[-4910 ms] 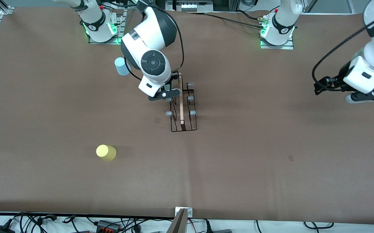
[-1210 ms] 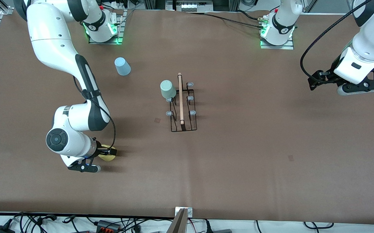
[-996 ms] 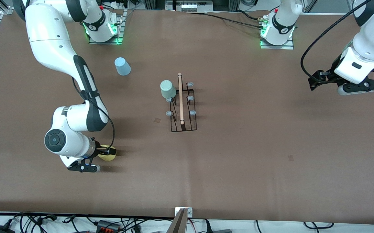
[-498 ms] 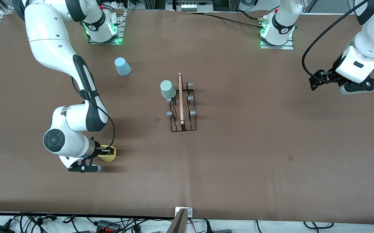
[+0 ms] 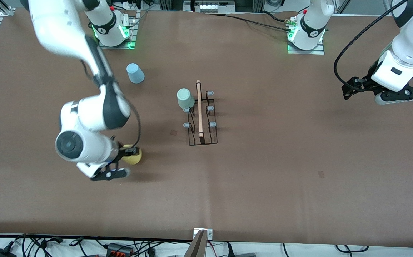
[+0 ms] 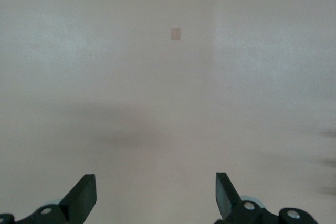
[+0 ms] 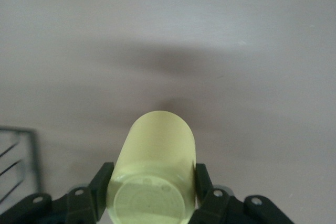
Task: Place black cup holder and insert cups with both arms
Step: 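Carry the yellow cup to the rack and hang it on a peg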
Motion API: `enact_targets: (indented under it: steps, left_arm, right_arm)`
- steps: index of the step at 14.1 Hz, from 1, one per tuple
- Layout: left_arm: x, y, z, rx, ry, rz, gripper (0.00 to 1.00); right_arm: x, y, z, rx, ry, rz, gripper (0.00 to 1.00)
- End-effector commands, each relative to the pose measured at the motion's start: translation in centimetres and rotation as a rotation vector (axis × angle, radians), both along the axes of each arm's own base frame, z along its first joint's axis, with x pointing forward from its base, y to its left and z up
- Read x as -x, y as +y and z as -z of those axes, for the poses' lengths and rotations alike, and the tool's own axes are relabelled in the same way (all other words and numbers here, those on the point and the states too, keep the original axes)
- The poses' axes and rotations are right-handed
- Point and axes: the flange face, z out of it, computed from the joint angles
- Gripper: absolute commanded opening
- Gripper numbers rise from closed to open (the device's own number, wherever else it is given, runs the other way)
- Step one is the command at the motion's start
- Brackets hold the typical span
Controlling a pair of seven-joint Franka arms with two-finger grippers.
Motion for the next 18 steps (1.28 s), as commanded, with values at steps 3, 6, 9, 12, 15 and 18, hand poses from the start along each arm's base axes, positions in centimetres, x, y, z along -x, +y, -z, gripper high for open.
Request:
enact_targets:
  steps: [3, 6, 9, 12, 15, 18]
  left_arm:
    - [0.2, 0.6, -0.9, 0.013, -0.004, 0.026, 1.00]
    - [0.2, 0.6, -0.8, 0.012, -0.002, 0.043, 1.00]
    - [0.1, 1.5, -0.7, 0.014, 0.000, 0.052, 1.00]
    - [0.1, 1.6, -0.7, 0.021, 0.001, 0.060, 1.00]
    - [0.1, 1.5, -0.7, 0.029, 0.002, 0.062, 1.00]
    - [0.2, 1.5, -0.8, 0.029, 0.004, 0.069, 1.00]
  right_arm:
    - [5.6, 9.5, -4.2, 0.013, 0.028, -0.036, 0.20]
    - [8.0, 13.9, -4.2, 0.009, 0.029, -0.021, 0.20]
    - [9.1, 16.6, -3.9, -0.004, -0.004, 0.013, 0.20]
    - [9.3, 17.5, -3.6, -0.009, -0.018, 0.029, 0.20]
    - [9.2, 18.1, -2.5, -0.017, -0.033, 0.027, 0.20]
    - [8.9, 18.3, -1.6, -0.018, -0.037, 0.026, 0.20]
